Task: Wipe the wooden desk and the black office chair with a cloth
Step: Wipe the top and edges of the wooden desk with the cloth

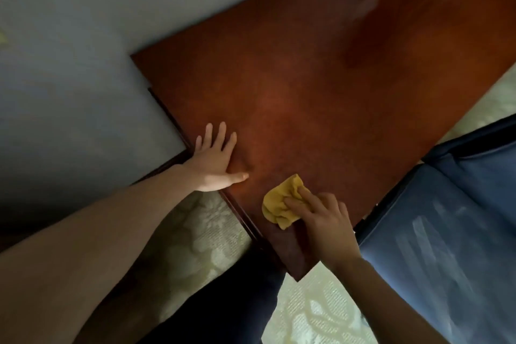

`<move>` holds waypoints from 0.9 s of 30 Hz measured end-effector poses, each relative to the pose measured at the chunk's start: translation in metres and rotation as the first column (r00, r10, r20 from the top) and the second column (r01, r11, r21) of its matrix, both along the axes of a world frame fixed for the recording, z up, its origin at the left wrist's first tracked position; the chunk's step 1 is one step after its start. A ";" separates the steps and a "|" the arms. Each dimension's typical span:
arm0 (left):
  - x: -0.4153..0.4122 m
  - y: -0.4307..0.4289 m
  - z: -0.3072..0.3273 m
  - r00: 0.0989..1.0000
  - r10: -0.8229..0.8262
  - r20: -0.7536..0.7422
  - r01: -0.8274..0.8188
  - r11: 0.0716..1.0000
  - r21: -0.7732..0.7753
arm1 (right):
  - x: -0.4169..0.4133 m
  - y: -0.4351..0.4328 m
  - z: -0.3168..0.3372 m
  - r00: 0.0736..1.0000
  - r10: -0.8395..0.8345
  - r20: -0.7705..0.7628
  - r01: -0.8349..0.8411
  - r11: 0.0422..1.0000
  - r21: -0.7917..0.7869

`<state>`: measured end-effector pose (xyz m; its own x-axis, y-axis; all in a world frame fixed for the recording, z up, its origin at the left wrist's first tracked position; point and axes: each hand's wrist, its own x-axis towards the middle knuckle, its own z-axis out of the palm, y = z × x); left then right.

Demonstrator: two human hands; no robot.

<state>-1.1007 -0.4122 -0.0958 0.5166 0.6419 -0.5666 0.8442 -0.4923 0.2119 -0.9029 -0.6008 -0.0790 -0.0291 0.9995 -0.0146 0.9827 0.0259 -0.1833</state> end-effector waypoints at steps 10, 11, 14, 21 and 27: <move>0.005 -0.011 -0.003 0.994 0.104 -0.021 -0.102 0.991 0.086 | 0.068 0.122 -0.014 0.906 0.424 0.007 -0.424 0.906 0.001; 0.007 -0.013 -0.004 0.992 0.123 -0.029 -0.119 0.987 0.107 | 0.073 0.135 -0.015 0.890 0.455 0.016 -0.455 0.890 -0.009; 0.012 -0.019 -0.007 0.984 0.177 -0.017 -0.172 0.973 0.156 | 0.085 0.172 -0.016 0.896 0.444 0.022 -0.441 0.894 -0.074; 0.052 -0.037 -0.012 0.814 0.558 0.163 -0.581 0.785 0.214 | 0.086 0.261 -0.022 0.914 0.405 0.043 -0.400 0.912 -0.087; 0.093 -0.053 -0.018 0.083 0.939 0.332 -0.994 0.103 -0.043 | 0.060 0.343 -0.022 0.969 0.247 -0.003 -0.247 0.967 -0.067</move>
